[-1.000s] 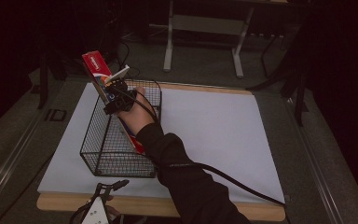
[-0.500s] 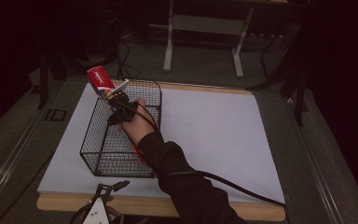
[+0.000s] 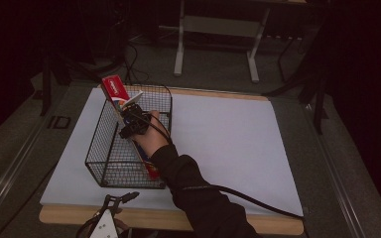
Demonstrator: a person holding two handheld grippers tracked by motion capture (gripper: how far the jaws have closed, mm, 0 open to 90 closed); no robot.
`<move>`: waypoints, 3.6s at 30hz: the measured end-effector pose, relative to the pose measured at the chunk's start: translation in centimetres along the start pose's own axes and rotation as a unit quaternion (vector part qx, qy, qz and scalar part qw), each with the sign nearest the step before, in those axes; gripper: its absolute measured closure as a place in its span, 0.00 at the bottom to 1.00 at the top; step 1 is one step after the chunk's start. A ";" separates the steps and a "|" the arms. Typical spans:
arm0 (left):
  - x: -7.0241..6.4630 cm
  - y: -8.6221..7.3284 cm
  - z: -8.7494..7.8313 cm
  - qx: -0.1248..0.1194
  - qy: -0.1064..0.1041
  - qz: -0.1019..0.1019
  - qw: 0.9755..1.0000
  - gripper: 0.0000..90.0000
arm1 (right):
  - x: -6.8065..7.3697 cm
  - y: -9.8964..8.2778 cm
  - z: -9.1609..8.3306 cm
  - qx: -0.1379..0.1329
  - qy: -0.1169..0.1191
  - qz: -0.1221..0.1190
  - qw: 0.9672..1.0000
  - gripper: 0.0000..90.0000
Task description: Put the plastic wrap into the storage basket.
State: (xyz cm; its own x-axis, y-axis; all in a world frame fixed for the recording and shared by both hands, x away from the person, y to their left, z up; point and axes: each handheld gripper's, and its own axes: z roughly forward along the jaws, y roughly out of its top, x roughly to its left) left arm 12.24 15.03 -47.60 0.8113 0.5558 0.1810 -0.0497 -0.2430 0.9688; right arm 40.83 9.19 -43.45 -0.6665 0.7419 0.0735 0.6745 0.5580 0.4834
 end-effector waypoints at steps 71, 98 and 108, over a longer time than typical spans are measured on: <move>-0.1 -0.1 0.2 0.010 -0.011 0.006 1.000 0.00 | -1.4 0.0 0.7 0.006 -0.008 -0.002 1.000 0.30; 0.0 -0.3 0.9 0.021 -0.010 0.002 1.000 0.00 | -5.8 -4.7 -10.0 -0.096 0.030 -0.066 0.993 0.14; 0.0 -0.3 1.0 0.024 -0.008 0.002 1.000 0.00 | -8.6 -8.1 -12.3 -0.114 0.026 -0.056 0.992 0.15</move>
State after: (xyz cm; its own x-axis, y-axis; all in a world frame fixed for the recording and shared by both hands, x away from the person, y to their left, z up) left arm 12.86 14.31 -48.08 0.8206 0.5418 0.1821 -0.0252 -0.2841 0.9585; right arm 37.16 -6.31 -37.29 -0.7522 0.6571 0.0498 0.5104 0.5332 0.6747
